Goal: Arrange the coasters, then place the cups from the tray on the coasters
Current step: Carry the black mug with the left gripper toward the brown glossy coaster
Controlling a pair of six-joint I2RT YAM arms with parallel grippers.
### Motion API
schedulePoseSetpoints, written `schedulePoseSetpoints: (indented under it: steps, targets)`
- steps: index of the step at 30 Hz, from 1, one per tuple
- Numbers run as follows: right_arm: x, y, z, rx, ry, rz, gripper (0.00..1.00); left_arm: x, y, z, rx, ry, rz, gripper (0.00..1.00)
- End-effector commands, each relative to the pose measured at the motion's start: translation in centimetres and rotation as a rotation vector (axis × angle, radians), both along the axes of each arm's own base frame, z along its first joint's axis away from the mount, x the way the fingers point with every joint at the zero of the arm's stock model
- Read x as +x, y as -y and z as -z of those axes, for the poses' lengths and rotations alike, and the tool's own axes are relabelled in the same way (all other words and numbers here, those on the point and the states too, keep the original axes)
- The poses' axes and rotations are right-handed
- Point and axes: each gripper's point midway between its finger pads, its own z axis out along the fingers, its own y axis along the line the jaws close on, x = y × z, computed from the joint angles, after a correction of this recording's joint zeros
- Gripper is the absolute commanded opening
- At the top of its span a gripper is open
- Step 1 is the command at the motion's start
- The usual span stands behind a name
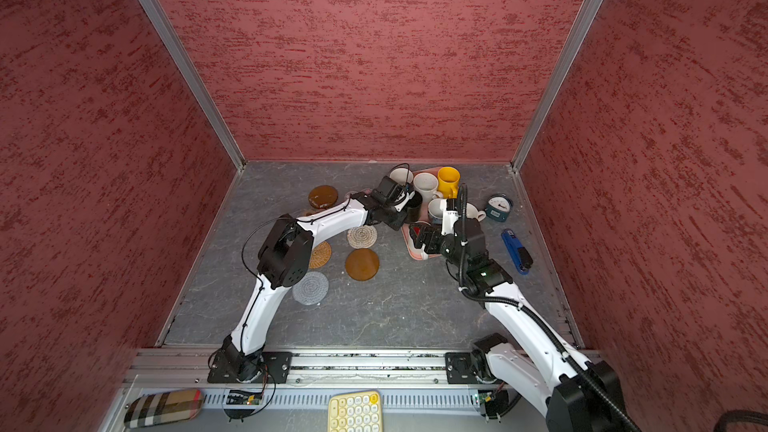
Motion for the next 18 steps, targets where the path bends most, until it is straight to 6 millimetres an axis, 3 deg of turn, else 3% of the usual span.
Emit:
schedulePoseSetpoints:
  steps: [1,8,18]
  targets:
    - [0.0,0.7,-1.4,0.010,0.026,0.030,0.90,0.7,0.1,-6.9,-0.076,0.123,-0.044,0.00]
    - [-0.5,0.6,0.5,0.013,-0.012,0.022,0.90,-0.3,-1.3,-9.6,-0.088,0.160,-0.119,0.00]
    - [-1.2,-1.1,0.7,0.054,-0.033,-0.047,0.90,-1.8,-6.9,-12.5,-0.113,0.208,-0.278,0.00]
